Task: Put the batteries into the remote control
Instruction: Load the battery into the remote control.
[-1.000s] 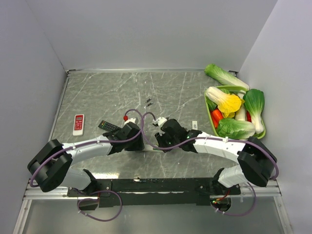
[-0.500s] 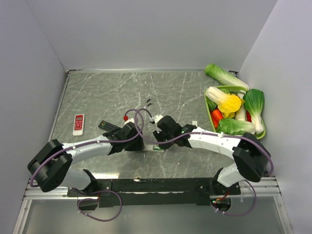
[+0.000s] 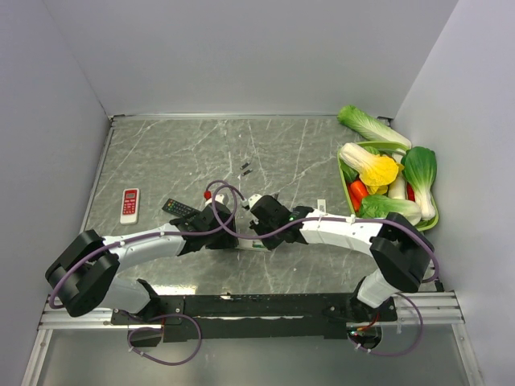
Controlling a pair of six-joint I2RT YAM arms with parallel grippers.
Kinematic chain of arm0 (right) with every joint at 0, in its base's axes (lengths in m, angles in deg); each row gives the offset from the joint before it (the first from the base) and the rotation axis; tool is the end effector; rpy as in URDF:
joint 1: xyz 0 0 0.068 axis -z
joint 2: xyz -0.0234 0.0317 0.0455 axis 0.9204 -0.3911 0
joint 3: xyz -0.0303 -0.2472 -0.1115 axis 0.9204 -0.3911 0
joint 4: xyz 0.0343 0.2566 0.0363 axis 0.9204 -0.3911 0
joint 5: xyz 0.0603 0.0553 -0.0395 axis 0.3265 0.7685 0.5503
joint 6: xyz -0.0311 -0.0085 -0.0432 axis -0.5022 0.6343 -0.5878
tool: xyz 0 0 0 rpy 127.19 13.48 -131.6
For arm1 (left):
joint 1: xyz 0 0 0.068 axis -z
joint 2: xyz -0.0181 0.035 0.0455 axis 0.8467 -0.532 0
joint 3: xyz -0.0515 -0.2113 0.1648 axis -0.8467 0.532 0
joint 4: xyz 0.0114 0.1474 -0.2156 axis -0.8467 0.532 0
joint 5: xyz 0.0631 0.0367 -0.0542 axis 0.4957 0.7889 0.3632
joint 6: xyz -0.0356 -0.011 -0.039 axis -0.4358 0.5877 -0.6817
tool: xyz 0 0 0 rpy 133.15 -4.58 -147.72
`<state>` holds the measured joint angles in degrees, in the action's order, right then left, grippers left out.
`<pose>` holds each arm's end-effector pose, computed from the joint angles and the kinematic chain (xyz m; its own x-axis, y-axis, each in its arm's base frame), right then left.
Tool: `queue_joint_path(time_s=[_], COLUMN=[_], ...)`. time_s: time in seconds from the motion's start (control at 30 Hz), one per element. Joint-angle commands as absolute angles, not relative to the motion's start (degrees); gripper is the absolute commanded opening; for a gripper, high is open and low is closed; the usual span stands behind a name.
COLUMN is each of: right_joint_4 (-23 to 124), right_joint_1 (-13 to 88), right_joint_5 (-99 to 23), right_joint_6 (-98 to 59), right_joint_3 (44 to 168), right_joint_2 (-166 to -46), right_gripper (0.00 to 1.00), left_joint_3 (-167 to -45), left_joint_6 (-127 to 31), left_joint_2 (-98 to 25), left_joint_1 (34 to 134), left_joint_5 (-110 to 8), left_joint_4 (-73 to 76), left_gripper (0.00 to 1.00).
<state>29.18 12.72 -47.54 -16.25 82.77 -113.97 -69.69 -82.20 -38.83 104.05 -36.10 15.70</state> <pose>0.1791 0.2465 0.1857 -0.6282 -0.5799 -0.5187 -0.7017 0.7103 0.0556 0.1765 -0.1779 0.1654 -0.8669 -0.1309 -0.4809 0.0605 0.9302 -0.3621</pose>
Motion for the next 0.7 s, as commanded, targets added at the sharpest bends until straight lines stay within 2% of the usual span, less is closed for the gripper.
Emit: queue_joint_path(time_s=[0.0, 0.23, 0.67], right_joint_4=[28.0, 24.3, 20.5], right_joint_1=[11.9, 11.0, 9.6], right_joint_5=[-48.9, -47.3, -42.3], right_joint_6=[-18.6, -25.5, -37.8], right_joint_3=[84.9, 85.4, 89.3], right_joint_2=[-115.1, -112.7, -115.4], right_gripper=[0.11, 0.0, 0.0], left_joint_3=[-69.8, -69.9, -70.0], left_joint_6=[-81.6, -81.4, -81.1], left_joint_2=[-37.9, -37.6, -37.6], left_joint_1=[104.1, 104.0, 104.0], left_joint_5=[-36.6, -36.1, -36.1], left_joint_4=[16.6, 16.7, 16.4], left_gripper=[0.58, 0.58, 0.61])
